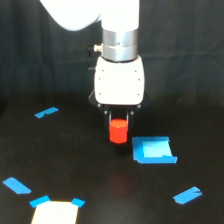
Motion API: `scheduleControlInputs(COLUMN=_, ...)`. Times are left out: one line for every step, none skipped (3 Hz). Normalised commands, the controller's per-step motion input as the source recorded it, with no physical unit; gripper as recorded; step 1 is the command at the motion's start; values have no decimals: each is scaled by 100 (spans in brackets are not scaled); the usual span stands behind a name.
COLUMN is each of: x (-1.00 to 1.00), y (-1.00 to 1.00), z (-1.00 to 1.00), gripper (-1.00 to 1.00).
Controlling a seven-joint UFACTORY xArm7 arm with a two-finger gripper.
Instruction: Pick up the red object from the table
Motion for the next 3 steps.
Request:
scheduleControlInputs(x=7, y=22, z=100, gripper=-100)
scheduleControlInputs(x=-3, y=40, z=100, gripper=-100)
scheduleControlInputs(x=-43, y=-40, z=99, gripper=-100)
